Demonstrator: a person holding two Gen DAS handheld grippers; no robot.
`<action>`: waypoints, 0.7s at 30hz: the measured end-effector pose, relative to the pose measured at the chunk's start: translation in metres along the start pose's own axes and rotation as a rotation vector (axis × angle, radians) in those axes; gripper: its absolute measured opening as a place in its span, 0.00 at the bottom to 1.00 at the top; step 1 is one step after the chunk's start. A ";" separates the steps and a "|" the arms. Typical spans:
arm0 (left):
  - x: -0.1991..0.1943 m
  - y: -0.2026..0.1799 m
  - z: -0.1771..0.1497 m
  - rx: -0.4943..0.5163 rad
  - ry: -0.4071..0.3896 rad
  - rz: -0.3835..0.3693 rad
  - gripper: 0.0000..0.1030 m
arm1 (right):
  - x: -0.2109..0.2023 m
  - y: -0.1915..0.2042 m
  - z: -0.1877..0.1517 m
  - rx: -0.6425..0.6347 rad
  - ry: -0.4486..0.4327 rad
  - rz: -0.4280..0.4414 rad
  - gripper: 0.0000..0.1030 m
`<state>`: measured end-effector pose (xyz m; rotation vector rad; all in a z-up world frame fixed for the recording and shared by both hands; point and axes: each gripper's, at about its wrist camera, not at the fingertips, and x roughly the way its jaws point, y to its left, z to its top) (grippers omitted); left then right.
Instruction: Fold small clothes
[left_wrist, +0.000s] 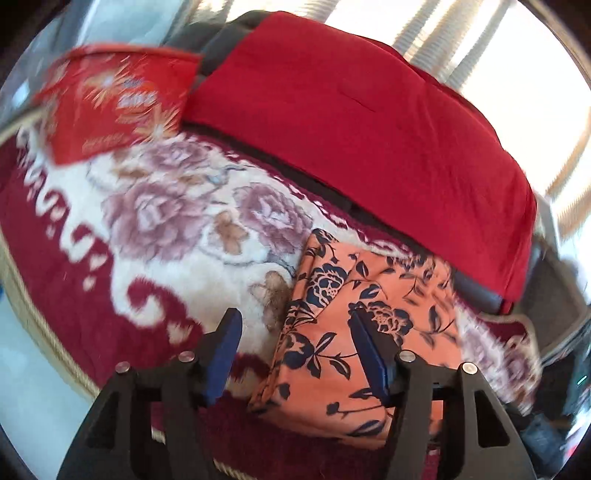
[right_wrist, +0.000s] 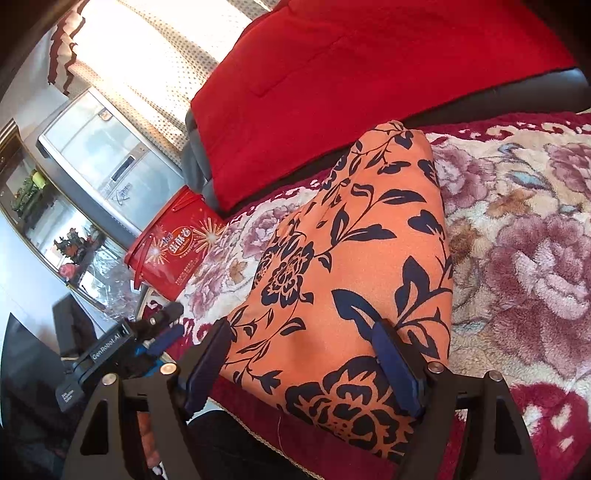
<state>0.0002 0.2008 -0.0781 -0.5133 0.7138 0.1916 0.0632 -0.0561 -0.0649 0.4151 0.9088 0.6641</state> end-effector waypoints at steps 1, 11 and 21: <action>0.012 -0.002 -0.002 0.026 0.031 0.044 0.60 | 0.000 0.000 0.000 0.002 0.000 0.000 0.80; 0.009 0.004 -0.007 0.009 0.037 0.090 0.51 | 0.001 -0.006 0.003 0.017 0.014 0.016 0.80; 0.065 -0.007 -0.023 0.068 0.115 0.112 0.53 | -0.013 -0.001 0.039 0.068 0.000 0.036 0.80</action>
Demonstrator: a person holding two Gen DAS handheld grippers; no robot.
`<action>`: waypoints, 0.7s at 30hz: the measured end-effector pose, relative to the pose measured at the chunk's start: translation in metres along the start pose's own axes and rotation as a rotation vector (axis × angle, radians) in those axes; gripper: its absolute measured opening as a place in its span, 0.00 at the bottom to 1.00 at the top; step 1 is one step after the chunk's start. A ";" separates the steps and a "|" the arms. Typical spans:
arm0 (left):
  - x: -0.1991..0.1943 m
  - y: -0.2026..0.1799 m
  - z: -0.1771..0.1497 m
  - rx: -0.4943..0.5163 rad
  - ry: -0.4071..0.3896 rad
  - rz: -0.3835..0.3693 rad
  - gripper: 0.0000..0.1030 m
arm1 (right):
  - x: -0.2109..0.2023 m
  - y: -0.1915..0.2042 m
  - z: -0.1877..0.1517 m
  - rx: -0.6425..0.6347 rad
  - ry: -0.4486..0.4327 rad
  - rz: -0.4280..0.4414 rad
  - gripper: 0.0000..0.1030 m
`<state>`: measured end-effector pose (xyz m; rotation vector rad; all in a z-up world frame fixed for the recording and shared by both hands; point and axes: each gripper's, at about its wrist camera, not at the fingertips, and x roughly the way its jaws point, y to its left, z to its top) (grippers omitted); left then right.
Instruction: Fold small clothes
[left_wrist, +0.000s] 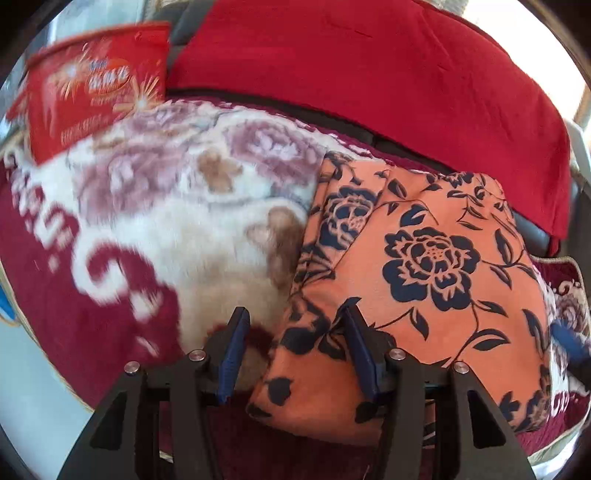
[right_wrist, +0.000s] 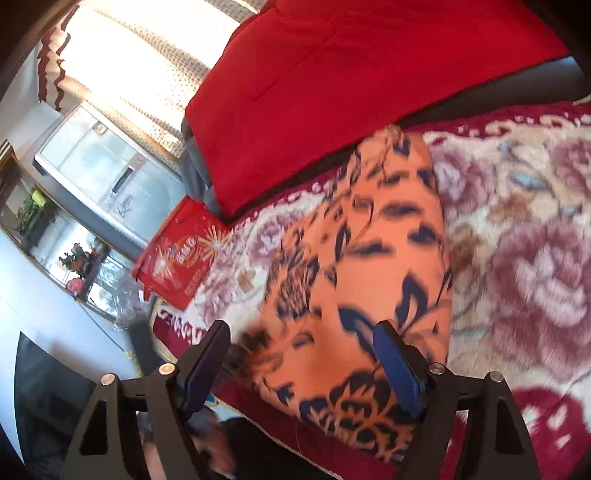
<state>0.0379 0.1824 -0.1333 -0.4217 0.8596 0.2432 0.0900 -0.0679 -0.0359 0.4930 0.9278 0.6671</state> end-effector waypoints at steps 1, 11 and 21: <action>-0.002 0.002 -0.002 -0.005 -0.014 -0.003 0.56 | -0.001 0.000 0.008 0.002 -0.004 0.004 0.80; 0.000 0.009 -0.007 -0.013 -0.060 -0.044 0.63 | 0.069 -0.061 0.060 0.259 0.129 -0.019 0.80; 0.000 0.010 -0.009 -0.028 -0.072 -0.058 0.63 | 0.089 -0.047 0.130 0.179 0.131 -0.029 0.80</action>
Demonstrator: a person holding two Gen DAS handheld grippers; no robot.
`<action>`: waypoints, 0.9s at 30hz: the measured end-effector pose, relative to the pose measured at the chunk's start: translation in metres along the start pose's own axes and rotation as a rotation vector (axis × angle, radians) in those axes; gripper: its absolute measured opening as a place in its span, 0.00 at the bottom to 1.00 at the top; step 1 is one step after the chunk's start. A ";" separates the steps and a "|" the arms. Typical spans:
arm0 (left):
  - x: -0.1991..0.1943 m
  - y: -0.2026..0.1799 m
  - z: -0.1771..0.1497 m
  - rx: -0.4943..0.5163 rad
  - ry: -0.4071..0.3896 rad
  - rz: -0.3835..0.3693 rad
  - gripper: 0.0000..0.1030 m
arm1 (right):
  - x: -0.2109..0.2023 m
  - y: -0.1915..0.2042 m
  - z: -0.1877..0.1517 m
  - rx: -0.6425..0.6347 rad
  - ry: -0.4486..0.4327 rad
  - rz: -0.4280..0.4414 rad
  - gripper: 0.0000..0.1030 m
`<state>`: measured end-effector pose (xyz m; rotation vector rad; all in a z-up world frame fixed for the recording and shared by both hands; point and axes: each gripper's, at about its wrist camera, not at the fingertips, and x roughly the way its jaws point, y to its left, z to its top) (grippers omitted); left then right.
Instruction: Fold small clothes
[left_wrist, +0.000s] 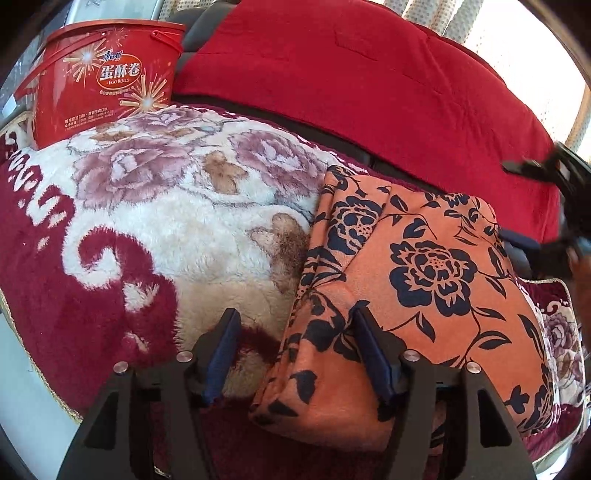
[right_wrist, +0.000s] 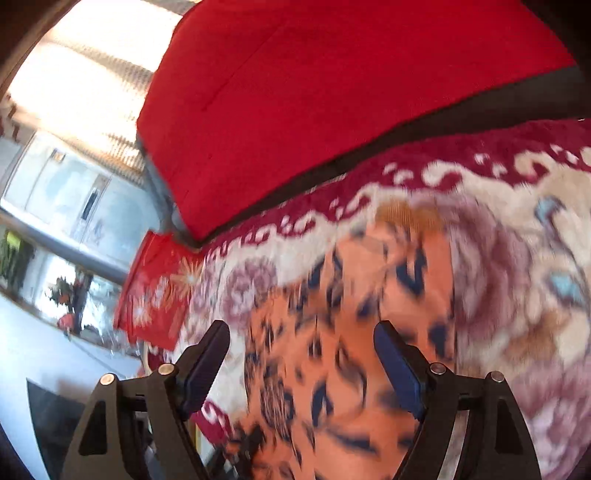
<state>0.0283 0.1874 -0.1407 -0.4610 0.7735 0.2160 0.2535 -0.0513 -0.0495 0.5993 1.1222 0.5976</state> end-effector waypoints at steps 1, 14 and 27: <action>0.000 0.000 0.000 0.001 -0.001 -0.001 0.63 | 0.007 -0.001 0.008 0.018 0.014 0.017 0.80; 0.003 -0.004 0.000 0.027 -0.021 0.009 0.65 | 0.005 -0.020 -0.017 -0.007 0.060 0.013 0.80; 0.000 -0.005 -0.003 0.016 -0.022 0.015 0.65 | -0.074 -0.037 -0.132 -0.023 0.095 0.065 0.82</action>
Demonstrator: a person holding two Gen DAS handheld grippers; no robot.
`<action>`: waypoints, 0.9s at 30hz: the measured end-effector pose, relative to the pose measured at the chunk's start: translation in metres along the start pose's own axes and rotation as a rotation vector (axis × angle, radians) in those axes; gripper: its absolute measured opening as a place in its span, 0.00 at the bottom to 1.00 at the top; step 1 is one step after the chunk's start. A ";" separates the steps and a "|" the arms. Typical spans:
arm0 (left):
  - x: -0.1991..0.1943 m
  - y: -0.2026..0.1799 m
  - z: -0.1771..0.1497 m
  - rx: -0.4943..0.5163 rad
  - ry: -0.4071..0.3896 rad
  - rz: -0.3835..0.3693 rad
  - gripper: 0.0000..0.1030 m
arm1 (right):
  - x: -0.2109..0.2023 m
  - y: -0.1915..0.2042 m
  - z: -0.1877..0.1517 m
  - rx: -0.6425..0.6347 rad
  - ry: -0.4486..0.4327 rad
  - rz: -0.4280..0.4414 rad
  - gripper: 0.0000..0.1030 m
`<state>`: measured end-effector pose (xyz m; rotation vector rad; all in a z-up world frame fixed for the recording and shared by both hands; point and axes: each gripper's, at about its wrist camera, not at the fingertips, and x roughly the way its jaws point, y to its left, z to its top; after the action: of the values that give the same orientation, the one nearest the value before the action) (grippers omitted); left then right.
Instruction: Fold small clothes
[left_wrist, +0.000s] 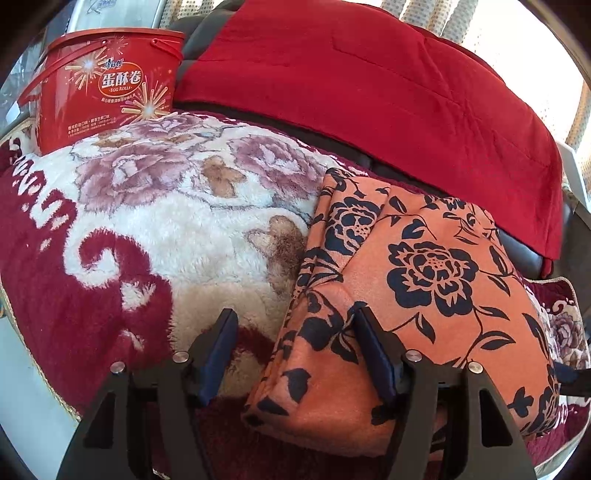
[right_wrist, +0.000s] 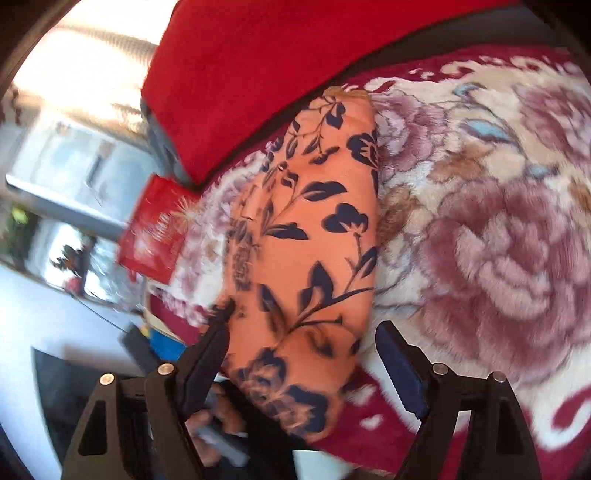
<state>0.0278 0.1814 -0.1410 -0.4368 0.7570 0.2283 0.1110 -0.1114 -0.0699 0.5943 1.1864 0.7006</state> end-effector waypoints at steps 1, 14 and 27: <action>0.000 0.000 0.000 -0.003 0.001 -0.002 0.65 | -0.005 0.006 -0.004 -0.011 -0.023 0.029 0.82; -0.034 0.016 0.005 -0.050 -0.113 -0.065 0.65 | -0.006 0.025 -0.014 -0.172 -0.076 -0.083 0.85; -0.002 -0.017 -0.004 0.080 0.011 -0.086 0.71 | 0.023 -0.049 -0.012 0.057 0.003 -0.043 0.86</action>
<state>0.0301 0.1642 -0.1370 -0.3938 0.7542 0.1149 0.1131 -0.1252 -0.1237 0.6143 1.2218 0.6331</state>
